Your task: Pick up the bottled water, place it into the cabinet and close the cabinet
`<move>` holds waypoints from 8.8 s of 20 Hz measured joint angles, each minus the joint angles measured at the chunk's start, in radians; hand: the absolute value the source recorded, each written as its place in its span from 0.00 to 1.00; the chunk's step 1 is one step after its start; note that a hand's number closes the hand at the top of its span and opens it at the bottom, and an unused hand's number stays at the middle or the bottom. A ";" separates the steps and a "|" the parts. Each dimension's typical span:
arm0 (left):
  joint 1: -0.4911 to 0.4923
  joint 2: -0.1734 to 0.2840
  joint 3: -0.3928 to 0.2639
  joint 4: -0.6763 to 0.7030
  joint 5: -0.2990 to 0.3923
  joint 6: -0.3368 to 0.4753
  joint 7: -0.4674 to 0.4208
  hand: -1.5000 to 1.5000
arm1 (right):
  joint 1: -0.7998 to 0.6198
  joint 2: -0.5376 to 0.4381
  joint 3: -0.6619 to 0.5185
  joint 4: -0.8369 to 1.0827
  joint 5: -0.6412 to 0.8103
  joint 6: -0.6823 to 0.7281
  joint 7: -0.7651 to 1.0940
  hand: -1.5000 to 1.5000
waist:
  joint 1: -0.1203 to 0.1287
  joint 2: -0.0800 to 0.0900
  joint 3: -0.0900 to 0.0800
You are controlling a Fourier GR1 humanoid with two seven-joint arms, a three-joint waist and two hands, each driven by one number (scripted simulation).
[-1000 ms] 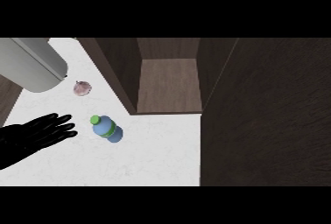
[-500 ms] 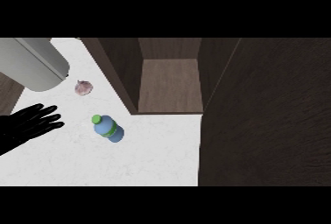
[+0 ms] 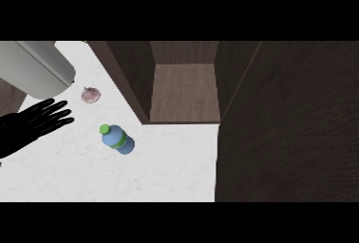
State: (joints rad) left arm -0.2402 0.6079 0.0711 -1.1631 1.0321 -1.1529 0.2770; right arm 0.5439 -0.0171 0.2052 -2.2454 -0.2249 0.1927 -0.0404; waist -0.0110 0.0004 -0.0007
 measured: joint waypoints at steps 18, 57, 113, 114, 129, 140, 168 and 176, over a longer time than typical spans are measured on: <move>-0.194 -0.246 0.206 0.225 -0.648 -0.036 -0.182 0.00 | 0.040 -0.013 0.016 0.015 0.001 0.041 -0.064 0.00 | -0.017 0.007 -0.002; -0.306 -0.335 0.067 0.720 -1.101 0.200 -0.617 0.00 | 0.089 -0.045 0.036 0.018 -0.011 0.091 -0.123 0.00 | -0.045 0.015 0.002; 0.126 -0.569 0.219 0.200 -0.617 0.642 -0.618 1.00 | 0.071 -0.040 0.065 0.093 0.021 0.043 -0.154 0.00 | 0.012 -0.003 0.001; 0.135 -0.577 0.196 0.166 -0.613 0.663 -0.605 1.00 | 0.067 -0.041 0.064 0.097 0.015 0.043 -0.152 0.00 | 0.011 -0.003 0.001; 0.077 -0.606 -0.152 -0.189 -0.576 1.107 -0.467 1.00 | 0.067 -0.036 0.129 0.062 0.030 -0.004 -0.118 0.00 | 0.005 -0.002 0.001; -0.201 -0.607 -0.296 -0.086 -0.615 1.413 -0.455 1.00 | 0.041 -0.044 0.113 0.119 0.010 -0.006 -0.152 0.00 | -0.003 -0.002 0.001; -0.811 -0.601 -0.188 0.721 -0.774 1.693 -0.608 1.00 | -0.001 -0.075 0.099 0.134 -0.042 0.018 -0.133 0.00 | -0.046 0.016 0.000; -0.880 -0.580 -0.176 0.920 -0.838 1.760 -0.683 1.00 | -0.004 -0.077 0.101 0.147 -0.036 0.022 -0.145 0.00 | -0.053 0.021 0.001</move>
State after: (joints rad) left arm -1.1202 0.0275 -0.1049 -0.2435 0.1939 0.6072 -0.4057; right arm 0.5395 -0.0941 0.3066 -2.0989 -0.2612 0.2144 -0.1857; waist -0.0644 0.0211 0.0000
